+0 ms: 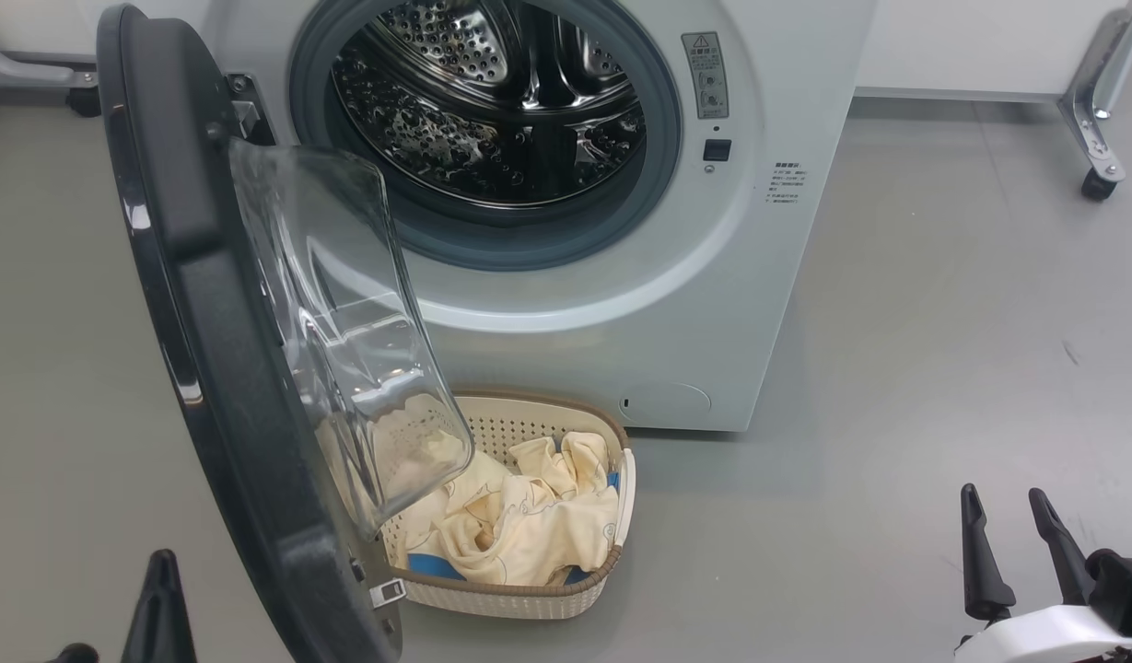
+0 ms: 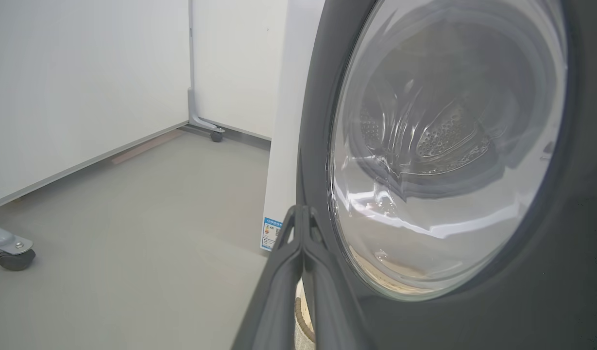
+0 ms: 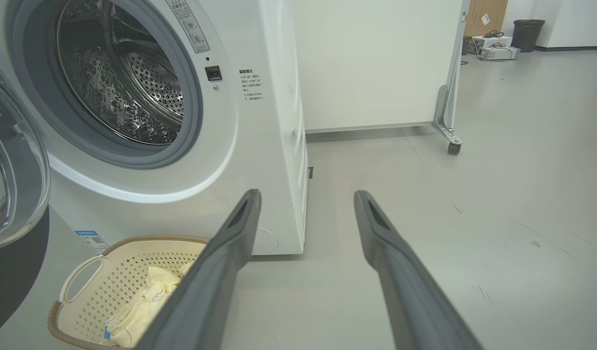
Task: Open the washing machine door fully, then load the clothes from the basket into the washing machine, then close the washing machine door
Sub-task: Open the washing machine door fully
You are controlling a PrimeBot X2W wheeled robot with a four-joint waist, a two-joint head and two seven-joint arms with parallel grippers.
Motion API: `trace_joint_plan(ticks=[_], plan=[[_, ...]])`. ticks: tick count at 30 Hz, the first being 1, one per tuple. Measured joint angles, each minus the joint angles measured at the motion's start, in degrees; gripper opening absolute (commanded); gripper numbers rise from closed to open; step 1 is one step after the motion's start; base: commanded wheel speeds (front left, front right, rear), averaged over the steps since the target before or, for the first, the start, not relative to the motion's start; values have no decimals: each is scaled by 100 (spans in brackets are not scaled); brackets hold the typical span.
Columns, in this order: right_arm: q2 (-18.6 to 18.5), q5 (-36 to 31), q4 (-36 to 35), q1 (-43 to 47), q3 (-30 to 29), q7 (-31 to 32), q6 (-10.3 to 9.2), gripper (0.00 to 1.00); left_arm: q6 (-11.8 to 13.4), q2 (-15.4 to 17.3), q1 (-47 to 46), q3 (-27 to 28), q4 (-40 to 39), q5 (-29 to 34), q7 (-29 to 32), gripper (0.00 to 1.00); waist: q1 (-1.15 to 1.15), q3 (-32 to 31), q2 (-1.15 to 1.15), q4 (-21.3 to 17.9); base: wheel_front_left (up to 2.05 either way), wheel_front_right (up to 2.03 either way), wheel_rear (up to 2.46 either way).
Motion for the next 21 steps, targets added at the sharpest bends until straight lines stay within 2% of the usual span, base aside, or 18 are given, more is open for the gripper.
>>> trace_joint_plan(ticks=[7, 11, 21], plan=[[16, -18, 1, 2, -78, 0, 1, 100, 12, 1, -22, 521, -265, -158, 0, 0, 0, 21, 0, 63, 0, 0, 0], [33, -18, -2, 68, -167, 0, 1, 100, 147, -2, -137, 670, -614, -331, -1, 0, 0, 32, 0, 195, 0, 0, 0], [37, -18, -4, 115, -154, 0, 1, 100, 365, -7, -569, 942, -1756, -291, -32, 0, 0, 32, 0, 550, 0, 0, 0]])
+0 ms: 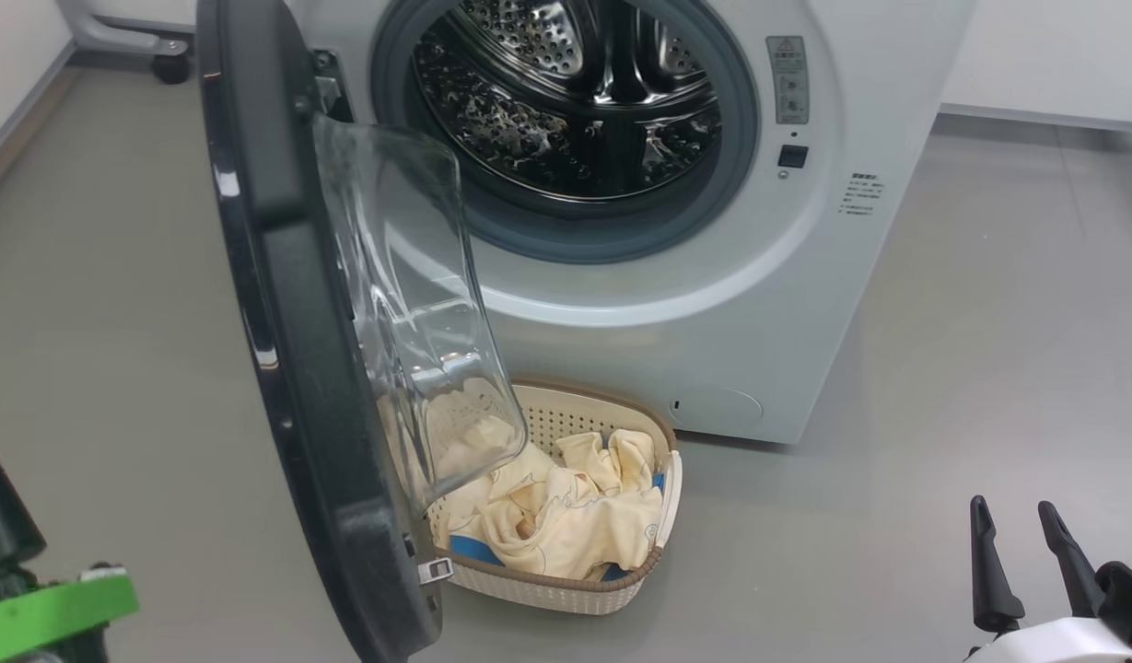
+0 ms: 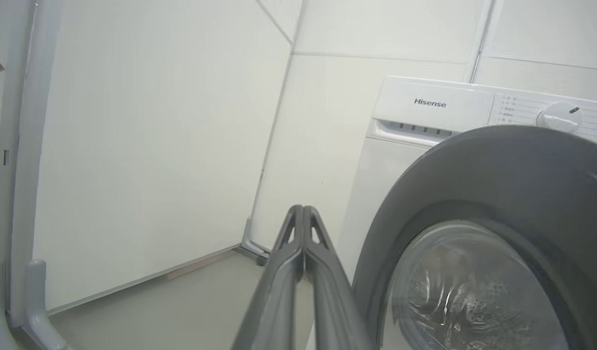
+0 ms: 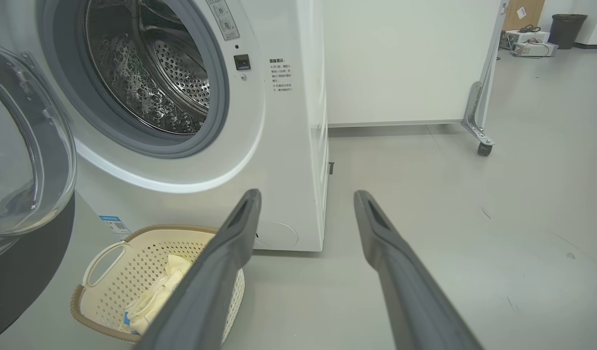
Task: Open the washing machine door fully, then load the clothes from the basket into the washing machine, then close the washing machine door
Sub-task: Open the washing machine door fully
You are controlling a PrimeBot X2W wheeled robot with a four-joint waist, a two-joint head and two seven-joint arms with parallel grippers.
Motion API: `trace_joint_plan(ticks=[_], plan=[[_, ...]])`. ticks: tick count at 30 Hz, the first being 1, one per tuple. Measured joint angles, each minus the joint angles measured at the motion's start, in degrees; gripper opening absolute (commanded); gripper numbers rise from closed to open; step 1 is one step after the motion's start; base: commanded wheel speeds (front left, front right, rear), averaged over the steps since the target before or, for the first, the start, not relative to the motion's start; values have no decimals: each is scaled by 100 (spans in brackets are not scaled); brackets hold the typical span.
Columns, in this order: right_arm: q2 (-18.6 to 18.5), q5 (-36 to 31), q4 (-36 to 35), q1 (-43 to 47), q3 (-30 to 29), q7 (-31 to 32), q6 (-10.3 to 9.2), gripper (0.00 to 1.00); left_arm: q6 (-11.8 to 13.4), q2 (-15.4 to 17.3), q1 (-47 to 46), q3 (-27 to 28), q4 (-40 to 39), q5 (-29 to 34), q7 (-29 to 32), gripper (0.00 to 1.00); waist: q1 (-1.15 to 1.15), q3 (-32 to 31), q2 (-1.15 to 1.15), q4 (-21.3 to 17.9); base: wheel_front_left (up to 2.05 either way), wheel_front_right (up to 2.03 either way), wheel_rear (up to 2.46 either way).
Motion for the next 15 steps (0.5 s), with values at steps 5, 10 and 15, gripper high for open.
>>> trace_joint_plan(ticks=[5, 10, 15], plan=[[3, 1, -2, 7, 19, 0, 0, 100, 5, 0, -226, -115, -681, 111, -1, 0, 0, -34, 0, 168, 0, 0, 0], [11, 2, -1, 9, 111, 0, 0, 100, -10, 1, -359, -557, -1346, 231, -2, 0, 0, -77, 0, 299, 0, 0, 0], [19, 10, 5, 17, 167, 0, 0, 100, -114, 5, -438, -1109, -1890, 234, -18, 0, 0, -138, 0, 379, 0, 0, 0]])
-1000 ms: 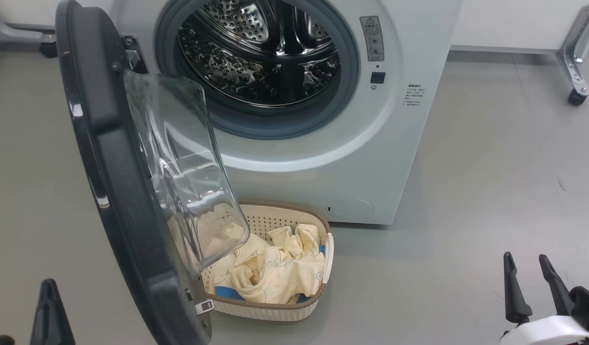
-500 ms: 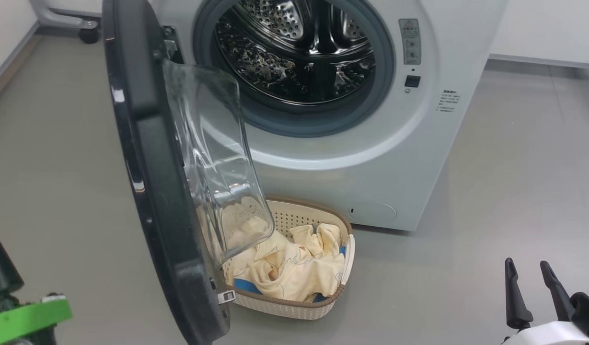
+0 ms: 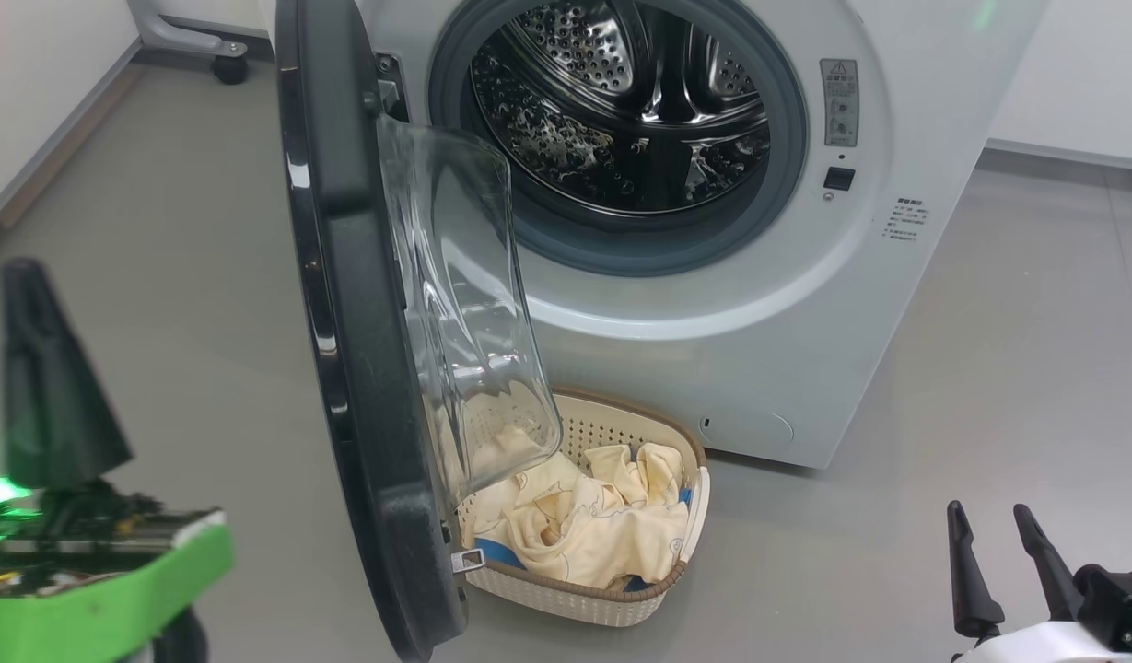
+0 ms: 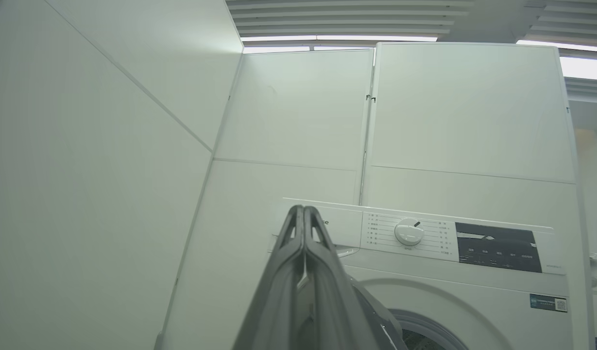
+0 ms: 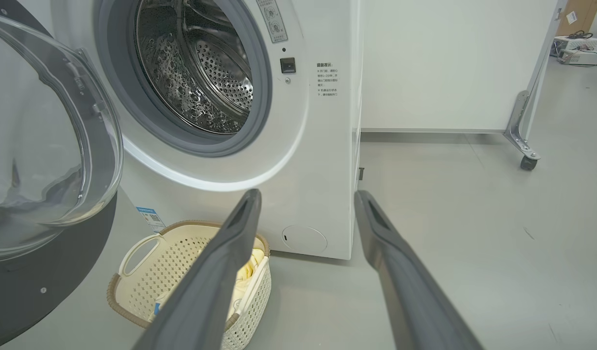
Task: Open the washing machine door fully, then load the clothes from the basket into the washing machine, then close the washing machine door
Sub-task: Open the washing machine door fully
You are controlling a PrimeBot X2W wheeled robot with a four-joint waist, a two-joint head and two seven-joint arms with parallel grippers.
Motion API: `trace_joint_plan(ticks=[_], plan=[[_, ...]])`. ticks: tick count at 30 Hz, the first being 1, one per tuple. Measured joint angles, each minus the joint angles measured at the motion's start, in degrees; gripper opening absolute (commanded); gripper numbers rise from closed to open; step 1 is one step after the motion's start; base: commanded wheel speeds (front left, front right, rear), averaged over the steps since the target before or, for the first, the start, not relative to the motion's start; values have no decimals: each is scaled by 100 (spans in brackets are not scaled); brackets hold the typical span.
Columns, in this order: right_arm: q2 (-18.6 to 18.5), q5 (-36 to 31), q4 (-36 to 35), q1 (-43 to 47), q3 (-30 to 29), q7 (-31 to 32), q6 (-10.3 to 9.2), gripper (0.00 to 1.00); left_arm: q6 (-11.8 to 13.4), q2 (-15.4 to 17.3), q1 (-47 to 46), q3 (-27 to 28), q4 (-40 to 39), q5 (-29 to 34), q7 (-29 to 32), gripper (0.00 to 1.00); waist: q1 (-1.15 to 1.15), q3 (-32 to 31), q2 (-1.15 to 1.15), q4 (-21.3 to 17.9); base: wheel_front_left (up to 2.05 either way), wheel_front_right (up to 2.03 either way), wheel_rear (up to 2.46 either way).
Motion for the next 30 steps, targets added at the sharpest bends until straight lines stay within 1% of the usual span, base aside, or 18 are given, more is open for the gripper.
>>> trace_joint_plan(ticks=[4, 7, 9, 13, 22, 26, 30], plan=[[4, 1, 22, 8, 89, 0, 0, 100, -74, 3, 37, -570, -181, 38, -1, 0, 0, -49, 0, 30, 0, 0, 0], [4, 4, 33, 12, 115, 0, 0, 100, -113, 8, 213, -1107, -166, 33, -1, 0, 0, -73, 0, 38, 0, 0, 0], [4, 19, 42, 20, 119, 0, 0, 100, -142, 11, 382, -1463, -110, -81, 12, 0, 0, -88, 0, 44, 0, 0, 0], [3, 21, 67, 85, 137, 0, 0, 100, -174, 38, 632, -2033, 2, -200, 236, 0, 0, -111, 0, 68, 0, 0, 0], [14, 41, 88, 111, 158, 0, 0, 100, -199, 130, 1037, -2820, 359, -275, 868, 0, 0, -98, 0, 131, 0, 0, 0], [26, 75, 88, 111, 165, 0, 0, 100, -199, 176, 1206, -2965, 592, -408, 1098, 0, 0, -69, 0, 152, 0, 0, 0], [31, 77, 88, 111, 166, 0, 0, 100, -199, 174, 1341, -2977, 816, -533, 1273, 0, 0, -30, 0, 169, 0, 0, 0]])
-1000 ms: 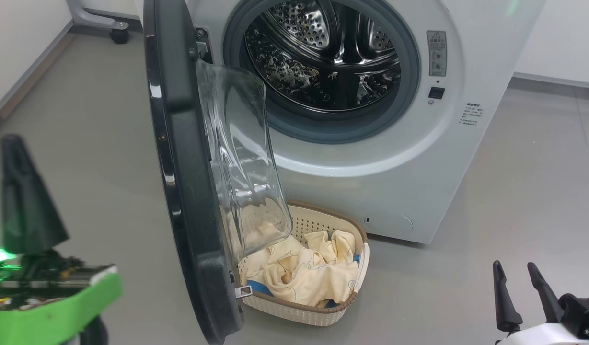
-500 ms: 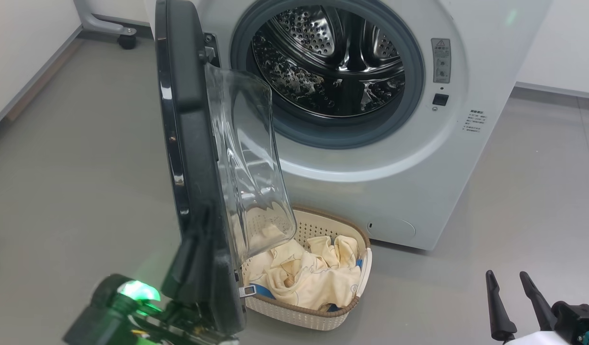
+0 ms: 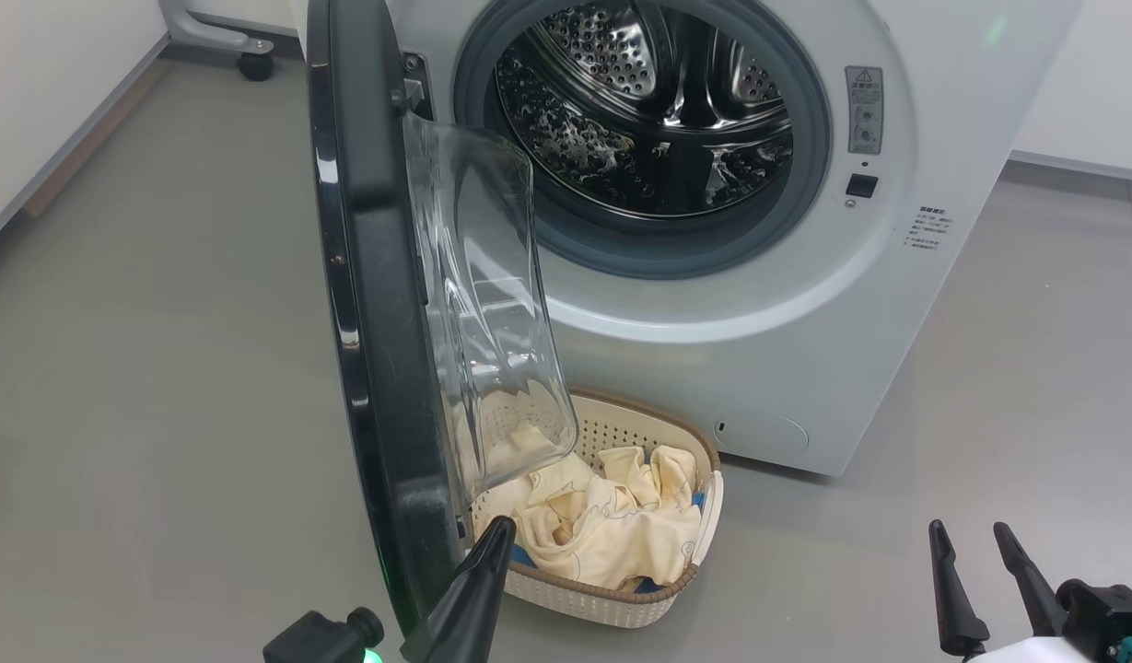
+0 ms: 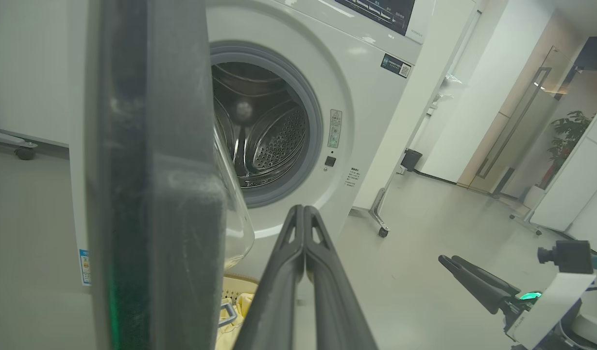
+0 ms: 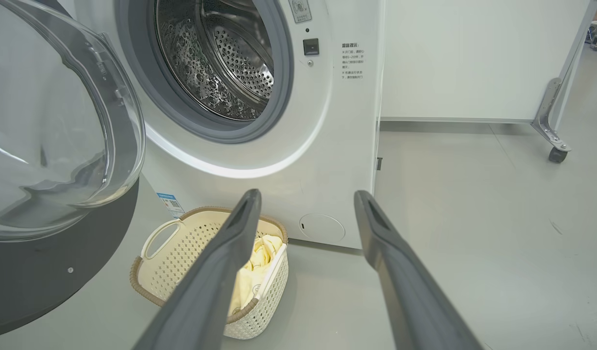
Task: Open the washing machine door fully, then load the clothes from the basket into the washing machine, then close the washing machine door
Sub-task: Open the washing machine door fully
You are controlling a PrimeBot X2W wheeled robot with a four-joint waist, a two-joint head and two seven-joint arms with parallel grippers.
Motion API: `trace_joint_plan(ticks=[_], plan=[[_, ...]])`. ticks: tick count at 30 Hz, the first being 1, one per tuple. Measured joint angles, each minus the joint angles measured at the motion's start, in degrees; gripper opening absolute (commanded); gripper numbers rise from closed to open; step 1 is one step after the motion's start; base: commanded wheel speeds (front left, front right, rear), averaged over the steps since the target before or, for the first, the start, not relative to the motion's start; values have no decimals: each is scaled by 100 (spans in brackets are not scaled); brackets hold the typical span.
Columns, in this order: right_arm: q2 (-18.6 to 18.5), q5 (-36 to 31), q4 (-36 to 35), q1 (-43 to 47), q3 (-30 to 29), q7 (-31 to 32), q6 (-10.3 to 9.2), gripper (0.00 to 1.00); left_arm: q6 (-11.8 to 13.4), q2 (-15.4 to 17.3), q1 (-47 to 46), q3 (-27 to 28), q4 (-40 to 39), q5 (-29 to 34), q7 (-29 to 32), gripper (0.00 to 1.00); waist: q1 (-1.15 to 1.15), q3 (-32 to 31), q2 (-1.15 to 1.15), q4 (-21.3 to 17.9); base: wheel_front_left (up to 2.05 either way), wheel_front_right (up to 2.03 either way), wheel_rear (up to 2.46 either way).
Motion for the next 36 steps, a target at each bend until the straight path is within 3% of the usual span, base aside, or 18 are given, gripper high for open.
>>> trace_joint_plan(ticks=[11, 23, 36], plan=[[-1, 0, -3, -1, -2, 0, 0, 100, 26, 2, 42, 186, 310, -41, 114, 0, 0, 134, 0, 28, 0, 0, 0], [-7, 1, -1, -2, -42, 0, 0, 100, 255, -7, 16, 308, 394, -32, 4, 0, 0, 211, 0, 100, 0, 0, 0], [-25, 2, -3, -2, -105, 0, 0, 100, 545, -43, -126, 421, 504, -22, -200, 0, 0, 254, 0, 463, 0, 0, 0]])
